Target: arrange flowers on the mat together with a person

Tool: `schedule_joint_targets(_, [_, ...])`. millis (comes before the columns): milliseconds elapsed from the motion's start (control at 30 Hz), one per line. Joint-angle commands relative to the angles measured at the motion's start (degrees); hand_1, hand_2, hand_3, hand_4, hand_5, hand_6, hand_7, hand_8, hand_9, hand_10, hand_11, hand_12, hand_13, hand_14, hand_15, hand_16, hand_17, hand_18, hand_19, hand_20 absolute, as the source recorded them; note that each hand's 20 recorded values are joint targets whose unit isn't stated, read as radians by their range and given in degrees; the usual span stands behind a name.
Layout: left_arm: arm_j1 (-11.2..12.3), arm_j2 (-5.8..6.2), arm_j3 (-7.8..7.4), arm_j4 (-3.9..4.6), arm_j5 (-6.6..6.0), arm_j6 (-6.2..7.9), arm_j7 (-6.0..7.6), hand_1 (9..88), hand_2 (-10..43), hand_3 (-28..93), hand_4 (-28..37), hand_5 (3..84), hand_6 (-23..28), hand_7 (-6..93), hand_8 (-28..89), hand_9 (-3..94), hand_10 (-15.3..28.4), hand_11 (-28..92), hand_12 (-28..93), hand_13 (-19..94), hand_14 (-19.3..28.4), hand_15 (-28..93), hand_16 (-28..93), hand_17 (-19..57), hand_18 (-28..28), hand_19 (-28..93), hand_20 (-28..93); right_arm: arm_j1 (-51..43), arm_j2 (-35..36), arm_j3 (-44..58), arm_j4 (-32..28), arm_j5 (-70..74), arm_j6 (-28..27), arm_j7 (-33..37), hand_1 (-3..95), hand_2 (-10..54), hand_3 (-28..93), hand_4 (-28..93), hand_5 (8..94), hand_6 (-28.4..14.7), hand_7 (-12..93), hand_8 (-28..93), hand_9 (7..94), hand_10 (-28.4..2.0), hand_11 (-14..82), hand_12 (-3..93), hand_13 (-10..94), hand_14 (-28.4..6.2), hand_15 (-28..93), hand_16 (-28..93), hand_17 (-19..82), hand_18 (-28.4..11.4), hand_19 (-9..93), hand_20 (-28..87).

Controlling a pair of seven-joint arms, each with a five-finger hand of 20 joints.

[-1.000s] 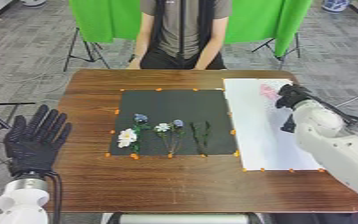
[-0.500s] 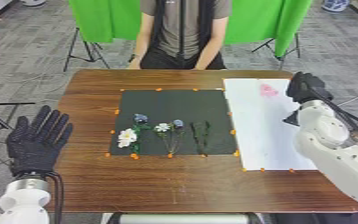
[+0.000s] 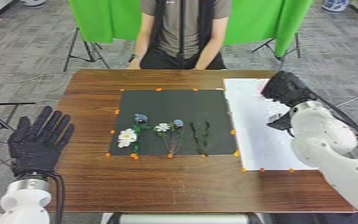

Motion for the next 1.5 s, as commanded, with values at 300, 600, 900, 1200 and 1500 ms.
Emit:
schedule_joint_targets(300, [0.9, 0.9, 0.02, 0.59, 0.11, 0.21, -0.79, 28.1, 10.6, 73, -28.3, 43.4, 7.0, 18.8, -12, 39.4, 14.5, 21, 9, 29, 13.8, 30, -8, -4.4, 12.9, 33, 11, 3.5, -14.7, -7.7, -5.8, 2.9, -6.8, -4.7, 64.9, -3.7, 64, -28, 68.1, -2.9, 18, -2, 66.8, -11.5, 10.3, 29.8, 60, -3.3, 36, 51, 32, -14.3, 57, 35])
schedule_joint_targets(600, [0.6, 0.51, -0.12, 0.76, 0.2, 0.71, -1.48, 28.1, 10.7, 73, -28.3, 43.5, 7.0, 18.8, -12, 39.4, 14.5, 21, 9, 29, 13.7, 30, -8, -4.4, 12.9, 33, 11, 4.7, -17.1, -11.8, -2.3, -3.5, -8.6, -3.4, 64.5, -3.8, 64, -28, 66.2, -3.4, 18, -2, 64.4, -12.0, 12.1, 27.8, 58, -3.0, 36, 50, 31, -14.5, 57, 35])
schedule_joint_targets(900, [1.0, 0.14, -0.88, 0.75, 0.35, 1.33, -1.81, 28.2, 10.9, 73, -28.3, 43.6, 7.0, 18.9, -12, 39.4, 14.5, 21, 9, 29, 13.7, 30, -8, -4.3, 12.9, 33, 11, 2.3, -18.1, -10.0, -1.4, -2.7, -12.2, -2.0, 64.1, -3.5, 64, -28, 65.2, -3.8, 18, -3, 62.7, -12.8, 13.7, 26.3, 57, -3.4, 37, 49, 30, -14.7, 57, 35])
schedule_joint_targets(1200, [0.7, 0.44, -0.4, 0.82, 0.19, 1.56, -1.36, 28.4, 11.4, 72, -28.3, 43.6, 6.9, 19.1, -12, 39.6, 14.5, 21, 8, 29, 13.7, 31, -8, -4.3, 12.9, 34, 11, 1.7, -18.5, -9.7, -0.1, -3.1, -14.6, -1.3, 62.8, -1.7, 64, -28, 63.4, -4.0, 17, -3, 60.6, -13.3, 15.4, 24.2, 55, -4.0, 39, 47, 29, -15.2, 58, 34])
schedule_joint_targets(1500, [1.4, 0.26, -0.73, 0.69, -0.03, 2.33, -1.26, 28.5, 11.6, 72, -28.3, 43.7, 7.0, 18.9, -12, 39.6, 14.6, 21, 8, 29, 14.2, 31, -8, -4.3, 12.9, 34, 11, 1.1, -17.9, -8.9, -0.3, -4.2, -14.4, 0.4, 56.3, -0.7, 69, -28, 58.2, -0.8, 20, -7, 56.9, -13.8, 18.8, 20.5, 51, -7.4, 47, 42, 27, -16.9, 62, 35])
